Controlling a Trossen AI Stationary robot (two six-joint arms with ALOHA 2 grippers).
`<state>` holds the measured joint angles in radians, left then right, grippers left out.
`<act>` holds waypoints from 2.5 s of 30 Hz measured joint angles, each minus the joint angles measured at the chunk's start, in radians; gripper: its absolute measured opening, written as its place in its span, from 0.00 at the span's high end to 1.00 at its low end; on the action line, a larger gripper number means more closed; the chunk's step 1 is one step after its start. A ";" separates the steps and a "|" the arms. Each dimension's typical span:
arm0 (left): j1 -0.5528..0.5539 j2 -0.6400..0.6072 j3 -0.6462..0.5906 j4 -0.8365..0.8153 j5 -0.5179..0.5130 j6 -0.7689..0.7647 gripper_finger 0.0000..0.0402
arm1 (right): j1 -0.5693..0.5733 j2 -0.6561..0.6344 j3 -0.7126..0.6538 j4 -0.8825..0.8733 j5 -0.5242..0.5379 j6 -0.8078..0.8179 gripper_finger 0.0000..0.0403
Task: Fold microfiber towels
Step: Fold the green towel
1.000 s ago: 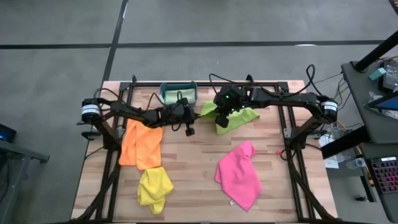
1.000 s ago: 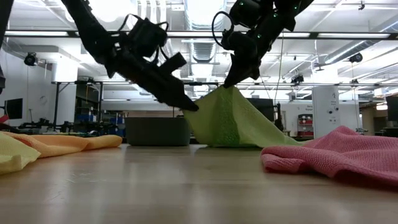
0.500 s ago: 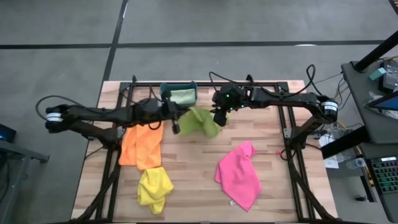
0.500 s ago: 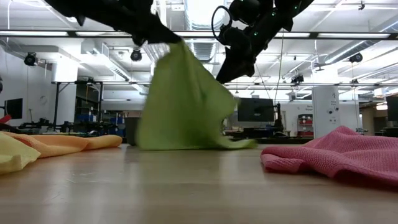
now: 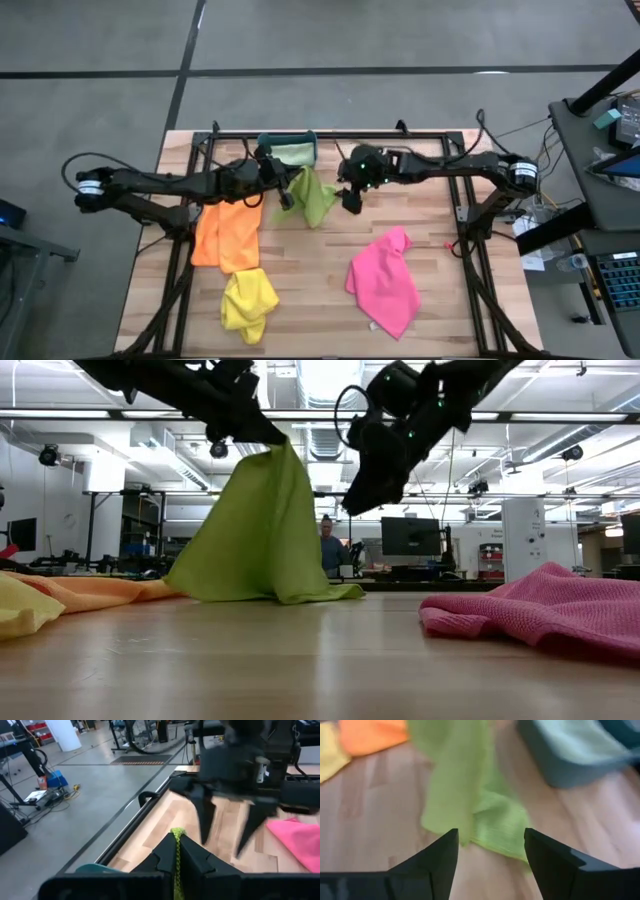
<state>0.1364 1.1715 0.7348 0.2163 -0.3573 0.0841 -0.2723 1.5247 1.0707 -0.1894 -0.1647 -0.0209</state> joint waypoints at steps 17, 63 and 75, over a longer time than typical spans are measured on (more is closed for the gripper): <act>0.001 -0.002 -0.004 -0.004 0.000 0.000 1.00 | 0.013 0.298 -0.048 0.393 -0.179 -0.020 0.47; 0.001 -0.024 0.010 -0.041 0.004 0.051 1.00 | 0.048 -0.346 0.001 -0.055 0.194 -0.268 0.98; 0.013 -0.208 0.039 -0.094 0.005 0.291 1.00 | 0.045 -0.334 0.097 -0.268 0.368 -0.383 0.98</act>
<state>0.1492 0.9633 0.7738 0.1220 -0.3519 0.3751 -0.2272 1.1902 1.1674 -0.4574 0.2029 -0.4034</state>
